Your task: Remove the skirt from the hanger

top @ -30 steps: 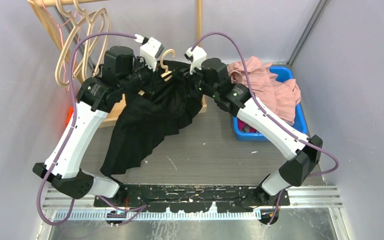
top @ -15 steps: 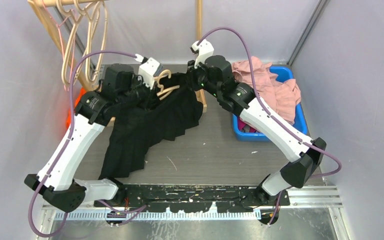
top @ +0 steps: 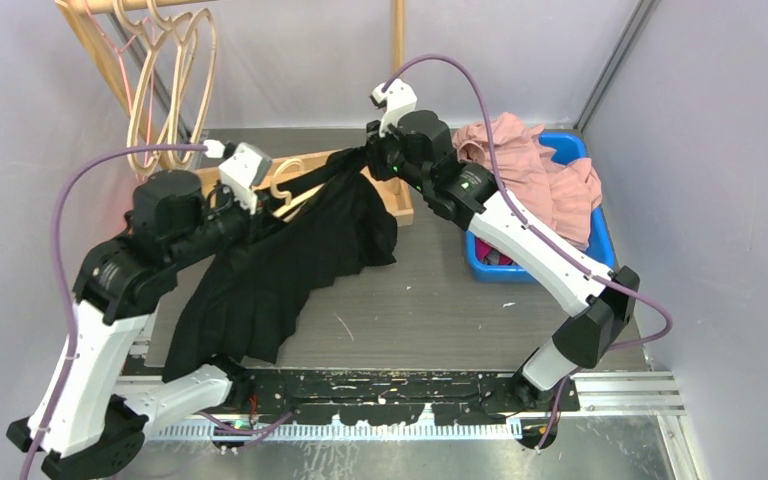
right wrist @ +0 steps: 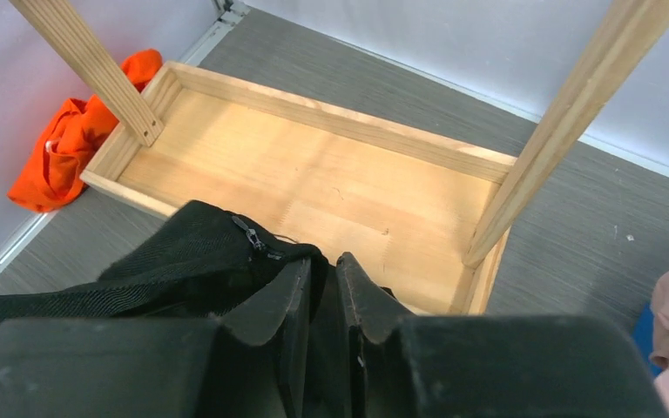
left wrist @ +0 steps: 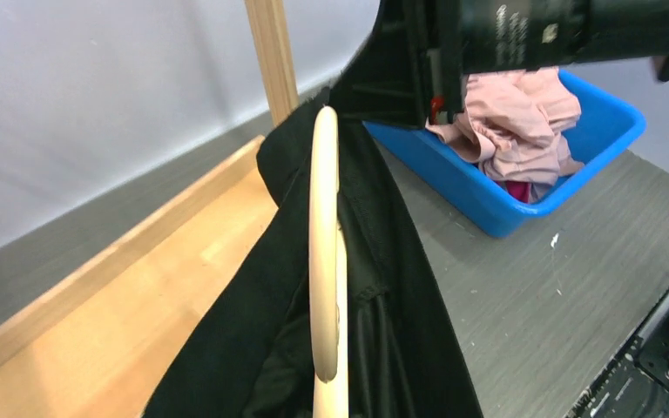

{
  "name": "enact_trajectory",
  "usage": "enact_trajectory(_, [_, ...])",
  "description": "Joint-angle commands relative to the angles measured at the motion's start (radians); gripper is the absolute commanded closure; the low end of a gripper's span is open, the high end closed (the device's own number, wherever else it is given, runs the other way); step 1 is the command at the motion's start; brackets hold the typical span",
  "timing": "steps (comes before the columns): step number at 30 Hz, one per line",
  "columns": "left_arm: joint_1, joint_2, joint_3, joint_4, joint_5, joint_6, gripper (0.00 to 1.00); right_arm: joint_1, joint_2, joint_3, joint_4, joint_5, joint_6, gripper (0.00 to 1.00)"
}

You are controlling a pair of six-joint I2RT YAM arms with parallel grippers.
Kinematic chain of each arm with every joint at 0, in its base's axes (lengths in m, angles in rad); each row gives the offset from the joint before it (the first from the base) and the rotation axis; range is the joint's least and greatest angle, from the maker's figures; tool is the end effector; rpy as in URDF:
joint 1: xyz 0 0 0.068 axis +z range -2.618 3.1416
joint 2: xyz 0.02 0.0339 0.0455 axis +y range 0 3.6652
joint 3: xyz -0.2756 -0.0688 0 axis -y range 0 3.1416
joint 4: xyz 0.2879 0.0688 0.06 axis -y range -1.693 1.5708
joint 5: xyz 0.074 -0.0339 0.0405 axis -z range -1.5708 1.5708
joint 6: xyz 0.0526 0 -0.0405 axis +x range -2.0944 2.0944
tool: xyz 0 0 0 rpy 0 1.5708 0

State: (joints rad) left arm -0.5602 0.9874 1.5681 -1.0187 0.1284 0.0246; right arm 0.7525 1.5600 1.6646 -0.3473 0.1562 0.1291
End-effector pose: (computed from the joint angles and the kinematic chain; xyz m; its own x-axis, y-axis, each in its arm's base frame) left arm 0.1576 -0.1068 0.4981 -0.3438 0.2444 -0.9067 0.6339 0.7728 -0.0320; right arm 0.3117 0.2806 0.4485 -0.2467 -0.0568 -0.9674 -0.5376 0.8386 0.0879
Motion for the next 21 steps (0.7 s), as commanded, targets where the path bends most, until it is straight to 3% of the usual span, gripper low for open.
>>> enact_trajectory(1, [-0.004, -0.065, 0.086, -0.027, -0.041, 0.002, 1.00, -0.010, 0.029, 0.035, 0.046, 0.064, -0.029, 0.78])
enact_trajectory(15, [-0.004, -0.097, 0.177, -0.092, -0.083, -0.013, 1.00, -0.070, 0.095, 0.030, 0.044, 0.052, -0.029, 0.78])
enact_trajectory(21, [-0.004, -0.041, 0.128, 0.004, -0.085, -0.005, 1.00, -0.068, 0.044, 0.023, 0.006, -0.130, -0.027, 0.62])
